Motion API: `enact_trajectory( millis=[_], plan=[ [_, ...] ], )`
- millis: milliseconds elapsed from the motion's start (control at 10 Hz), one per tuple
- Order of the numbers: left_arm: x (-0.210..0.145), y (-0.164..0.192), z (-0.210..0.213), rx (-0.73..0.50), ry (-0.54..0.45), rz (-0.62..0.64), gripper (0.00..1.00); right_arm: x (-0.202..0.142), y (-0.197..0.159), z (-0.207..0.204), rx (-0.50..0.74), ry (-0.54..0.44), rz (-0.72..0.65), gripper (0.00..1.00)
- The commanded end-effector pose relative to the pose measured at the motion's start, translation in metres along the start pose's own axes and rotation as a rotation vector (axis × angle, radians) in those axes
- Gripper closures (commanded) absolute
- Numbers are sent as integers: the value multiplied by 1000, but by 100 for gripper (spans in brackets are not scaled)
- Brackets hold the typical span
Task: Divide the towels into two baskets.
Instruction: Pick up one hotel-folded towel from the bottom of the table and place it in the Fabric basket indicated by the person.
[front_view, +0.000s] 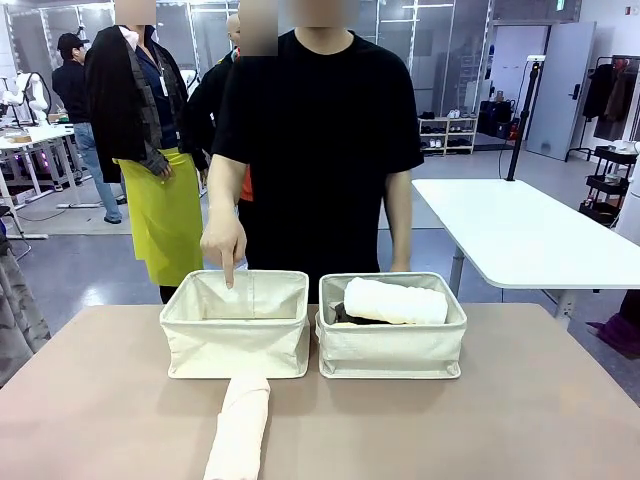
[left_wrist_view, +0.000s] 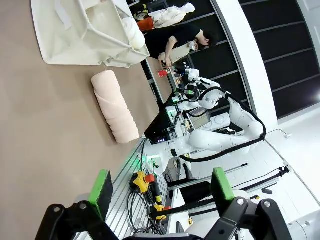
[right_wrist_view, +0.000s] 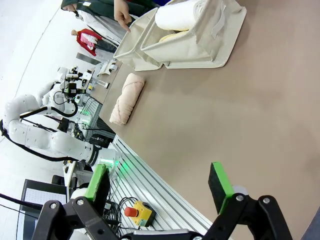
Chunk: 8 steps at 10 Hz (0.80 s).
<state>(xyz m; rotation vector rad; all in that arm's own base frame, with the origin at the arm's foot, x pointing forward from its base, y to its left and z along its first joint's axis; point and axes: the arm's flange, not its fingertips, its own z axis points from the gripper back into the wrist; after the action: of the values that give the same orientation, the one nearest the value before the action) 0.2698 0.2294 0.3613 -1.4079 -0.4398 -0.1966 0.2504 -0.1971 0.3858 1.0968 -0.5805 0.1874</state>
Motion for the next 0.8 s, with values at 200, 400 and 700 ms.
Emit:
enact_trajectory(
  millis=[200,400,700],
  plan=[
    [-5,-3,0,8,3,0,0,-1,3,0,9,-17,19,0],
    [-5,-3,0,8,3,0,0,-1,3,0,9,-17,19,0],
    [0,0,0,0,0,0,0,-1,3,0,9,-17,19,0]
  ],
)
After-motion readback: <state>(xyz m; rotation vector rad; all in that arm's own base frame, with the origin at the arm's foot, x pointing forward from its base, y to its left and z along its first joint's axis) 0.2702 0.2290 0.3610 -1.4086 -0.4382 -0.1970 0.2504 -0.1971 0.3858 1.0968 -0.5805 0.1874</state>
